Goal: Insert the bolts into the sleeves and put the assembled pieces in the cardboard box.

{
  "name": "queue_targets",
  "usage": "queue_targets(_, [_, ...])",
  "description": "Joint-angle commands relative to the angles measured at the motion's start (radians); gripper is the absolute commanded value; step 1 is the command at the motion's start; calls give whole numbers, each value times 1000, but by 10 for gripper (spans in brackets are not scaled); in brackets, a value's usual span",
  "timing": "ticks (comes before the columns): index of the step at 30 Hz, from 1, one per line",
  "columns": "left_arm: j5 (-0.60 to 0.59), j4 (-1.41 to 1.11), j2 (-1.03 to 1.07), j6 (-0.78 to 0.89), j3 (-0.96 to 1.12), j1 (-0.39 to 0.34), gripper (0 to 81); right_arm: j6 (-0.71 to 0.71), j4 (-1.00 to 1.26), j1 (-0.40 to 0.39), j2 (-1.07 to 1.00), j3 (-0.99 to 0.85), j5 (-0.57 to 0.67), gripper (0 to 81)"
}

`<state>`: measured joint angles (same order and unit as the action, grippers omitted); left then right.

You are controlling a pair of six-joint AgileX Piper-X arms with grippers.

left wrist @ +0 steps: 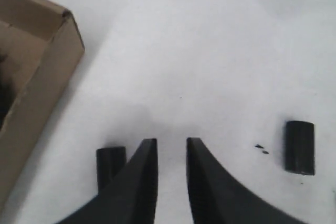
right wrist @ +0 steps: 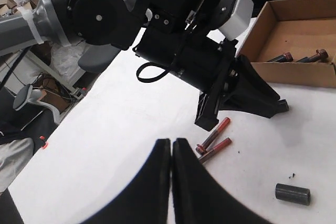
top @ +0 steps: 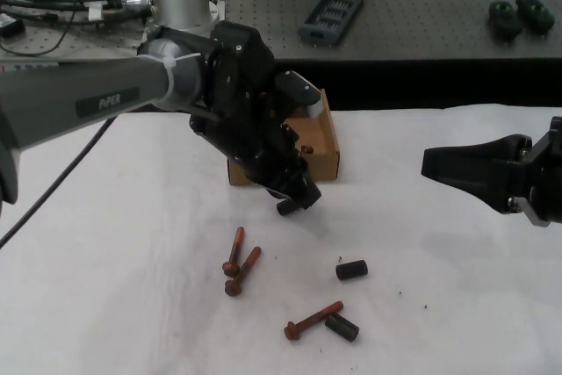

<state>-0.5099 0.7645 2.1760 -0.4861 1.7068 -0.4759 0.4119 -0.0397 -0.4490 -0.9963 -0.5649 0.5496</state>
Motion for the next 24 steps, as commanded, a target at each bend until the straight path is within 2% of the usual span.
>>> queue_targets(1, [200, 3, -1, 6, 12, -8, 153, -9, 0, 7, 6, -10, -2, 22])
queue_targets(2, [242, 15, -1, 3, 12, -8, 153, -9, 0, 7, 6, -10, -2, 22])
queue_targets(6, [212, 17, 9, -7, 12, -6, 153, -9, 0, 7, 6, -10, -2, 22])
queue_targets(10, [0, -66, 34, 55, 12, -12, 153, -9, 0, 7, 6, -10, -2, 22])
queue_targets(12, [-36, -108, 46, 141, 12, -22, 153, -9, 0, 7, 6, -10, -2, 22])
queue_targets(15, [-110, -157, 59, 162, 12, -60, 153, -9, 0, 7, 6, -10, -2, 22])
queue_targets(19, [-42, -163, 61, 143, 12, -108, 153, -9, 0, 7, 6, -10, -2, 22])
queue_targets(24, [131, -89, 47, 134, 15, -96, 153, -9, 0, 7, 6, -10, -2, 22])
